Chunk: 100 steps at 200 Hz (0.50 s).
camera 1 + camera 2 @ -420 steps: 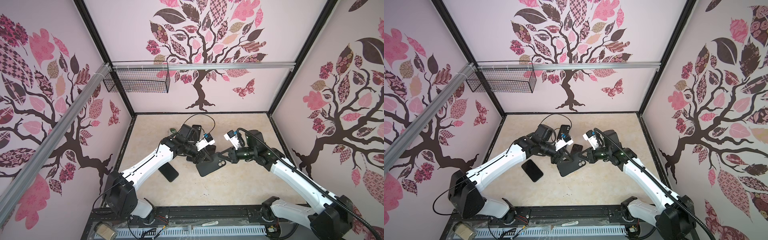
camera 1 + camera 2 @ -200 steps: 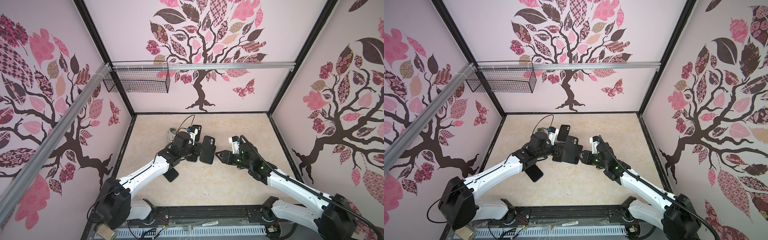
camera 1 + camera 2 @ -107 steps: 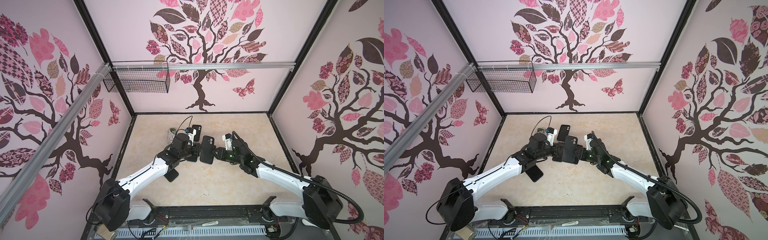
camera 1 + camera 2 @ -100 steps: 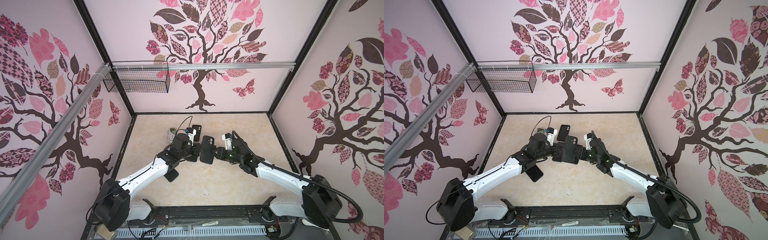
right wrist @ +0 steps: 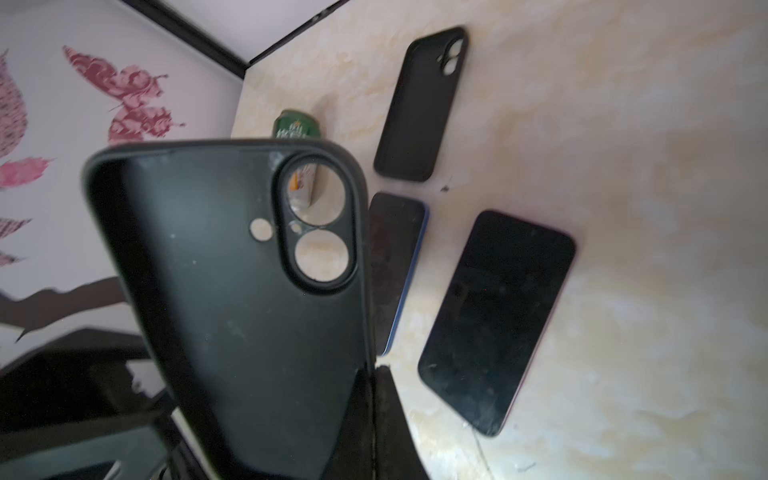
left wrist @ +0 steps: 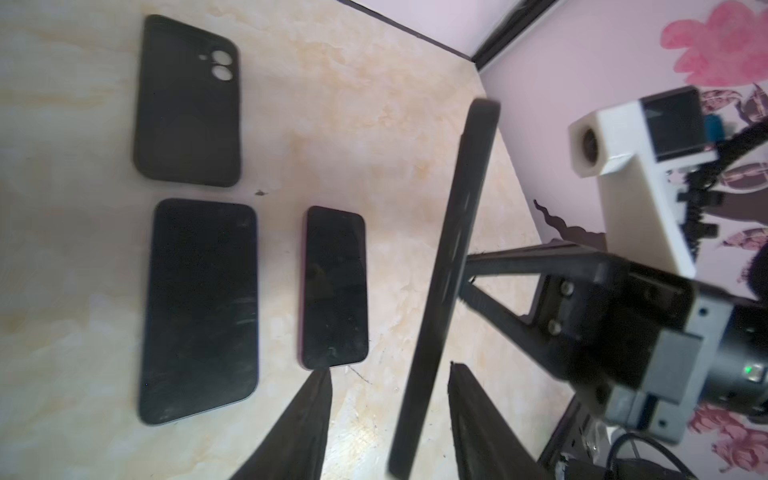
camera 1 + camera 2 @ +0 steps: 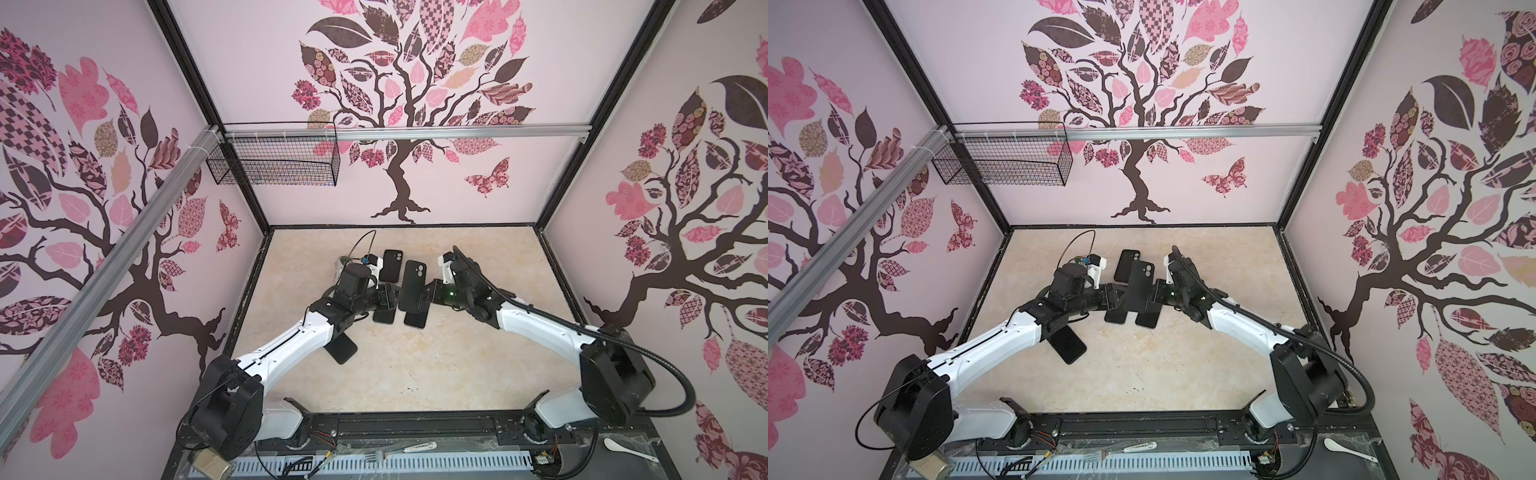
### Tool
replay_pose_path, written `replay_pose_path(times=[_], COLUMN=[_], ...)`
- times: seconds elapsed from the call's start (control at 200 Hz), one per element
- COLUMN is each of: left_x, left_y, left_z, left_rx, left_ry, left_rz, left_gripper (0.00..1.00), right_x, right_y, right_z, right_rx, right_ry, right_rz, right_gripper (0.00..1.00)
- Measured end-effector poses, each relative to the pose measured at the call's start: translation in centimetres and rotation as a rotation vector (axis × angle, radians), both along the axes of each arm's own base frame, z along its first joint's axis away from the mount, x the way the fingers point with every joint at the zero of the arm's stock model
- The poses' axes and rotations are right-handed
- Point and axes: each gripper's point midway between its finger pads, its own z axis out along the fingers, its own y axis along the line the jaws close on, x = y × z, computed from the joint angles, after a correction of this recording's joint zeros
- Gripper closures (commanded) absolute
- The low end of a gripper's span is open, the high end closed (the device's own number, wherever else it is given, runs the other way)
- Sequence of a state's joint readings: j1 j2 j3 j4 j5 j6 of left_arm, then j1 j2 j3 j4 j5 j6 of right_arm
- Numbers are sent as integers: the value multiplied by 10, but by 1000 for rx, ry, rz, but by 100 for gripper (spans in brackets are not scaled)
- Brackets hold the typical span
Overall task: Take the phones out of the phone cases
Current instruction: 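Carry the black case far side and set it beside the other case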
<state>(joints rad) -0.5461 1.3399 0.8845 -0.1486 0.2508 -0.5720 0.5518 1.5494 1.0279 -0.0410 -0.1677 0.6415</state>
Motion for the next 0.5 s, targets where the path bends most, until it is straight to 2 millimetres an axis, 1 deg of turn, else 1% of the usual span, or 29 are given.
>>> replay_pose_path(times=[0.05,0.115,0.19,0.24,0.31,0.375,0.5], left_x=[3,3,5,5,6,7,9], left_y=[12,23,36,45,56,65,85], left_z=[-6,-13,-13,-11,-4,3,11], left_rx=[28,80,149,186,213,198,196], left_ry=[26,49,52,54,61,79,74], left_rz=[45,77,118,152,188,205,251], left_gripper=[17,11,7,2,2,2,2], right_x=[19,43,70,88,111,128,147], right_y=[-5,-13,-20,-22,-27,-32,-44], right_z=[-5,-16,-25,-27,-29,-33,-45], right_rx=[-41,-105,-175,-207,-254,-303,-394], right_ry=[15,48,87,103,115,126,165], right_rz=[-41,-97,-126,-134,-158,-185,-234], right_gripper=[100,100,100,100,100,100,100])
